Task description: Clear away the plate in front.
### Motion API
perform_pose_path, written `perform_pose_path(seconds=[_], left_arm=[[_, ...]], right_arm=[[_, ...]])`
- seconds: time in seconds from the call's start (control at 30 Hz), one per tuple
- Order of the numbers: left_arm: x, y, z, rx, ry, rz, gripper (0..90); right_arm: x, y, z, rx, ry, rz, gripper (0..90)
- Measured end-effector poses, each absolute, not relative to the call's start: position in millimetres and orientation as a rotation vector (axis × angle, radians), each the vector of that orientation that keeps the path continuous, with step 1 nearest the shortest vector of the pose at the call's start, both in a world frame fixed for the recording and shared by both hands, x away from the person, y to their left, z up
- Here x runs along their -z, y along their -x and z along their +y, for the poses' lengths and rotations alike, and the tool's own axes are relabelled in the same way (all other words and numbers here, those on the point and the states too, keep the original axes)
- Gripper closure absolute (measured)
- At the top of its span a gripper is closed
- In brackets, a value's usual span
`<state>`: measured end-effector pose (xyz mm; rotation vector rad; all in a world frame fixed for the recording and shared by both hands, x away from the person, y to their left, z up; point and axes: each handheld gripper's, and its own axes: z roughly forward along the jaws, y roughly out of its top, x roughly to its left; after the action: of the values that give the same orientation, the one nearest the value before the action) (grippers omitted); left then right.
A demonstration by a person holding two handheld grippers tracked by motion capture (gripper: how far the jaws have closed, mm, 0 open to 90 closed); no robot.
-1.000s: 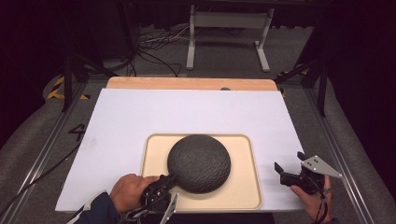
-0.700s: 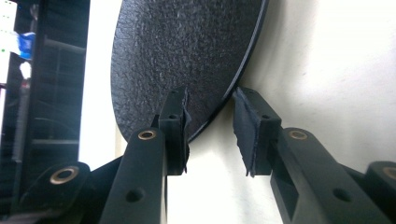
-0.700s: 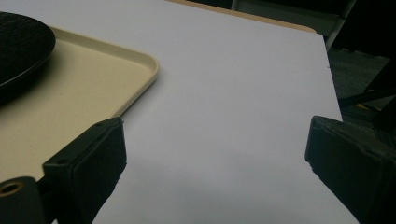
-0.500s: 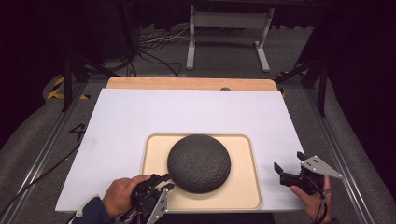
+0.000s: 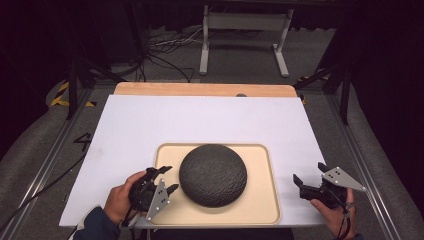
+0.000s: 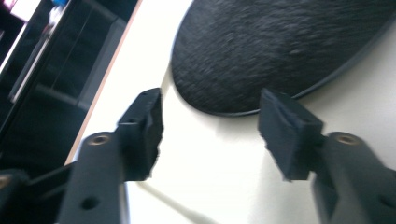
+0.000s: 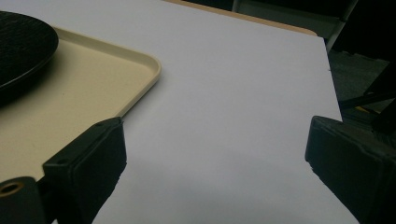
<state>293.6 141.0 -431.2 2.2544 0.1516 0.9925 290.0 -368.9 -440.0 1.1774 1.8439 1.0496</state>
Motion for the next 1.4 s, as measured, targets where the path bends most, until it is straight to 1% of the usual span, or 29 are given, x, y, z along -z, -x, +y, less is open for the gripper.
perform_pose_path(seconds=[0.3,0.37,0.5,0.6,0.97,1.27,1.4], left_arm=[[424.1,-303.7,154.3,-0.981,-2.183,0.264,21.3],[423.2,-306.4,157.9,-0.987,-2.167,0.286,20.8],[421.8,-312.6,166.4,-0.945,-2.160,0.315,14.4],[420.8,-316.2,172.6,-0.905,-2.151,0.330,11.6],[421.5,-328.1,196.1,-0.860,-2.149,0.405,5.3],[425.3,-335.7,216.2,-0.852,-2.145,0.464,5.2],[431.0,-341.1,229.6,-0.813,-2.148,0.502,4.7]], right_arm=[[440.3,-290.0,-369.0,-1.049,-1.179,1.844,5.9],[440.1,-290.0,-369.1,-1.050,-1.177,1.844,5.9],[440.3,-290.2,-369.6,-1.052,-1.176,1.842,5.8],[440.7,-290.6,-369.5,-1.050,-1.178,1.844,5.8],[440.7,-290.9,-369.7,-1.052,-1.177,1.845,5.8],[440.4,-290.3,-370.0,-1.054,-1.178,1.844,5.9],[441.0,-290.8,-369.8,-1.053,-1.177,1.850,5.9]])
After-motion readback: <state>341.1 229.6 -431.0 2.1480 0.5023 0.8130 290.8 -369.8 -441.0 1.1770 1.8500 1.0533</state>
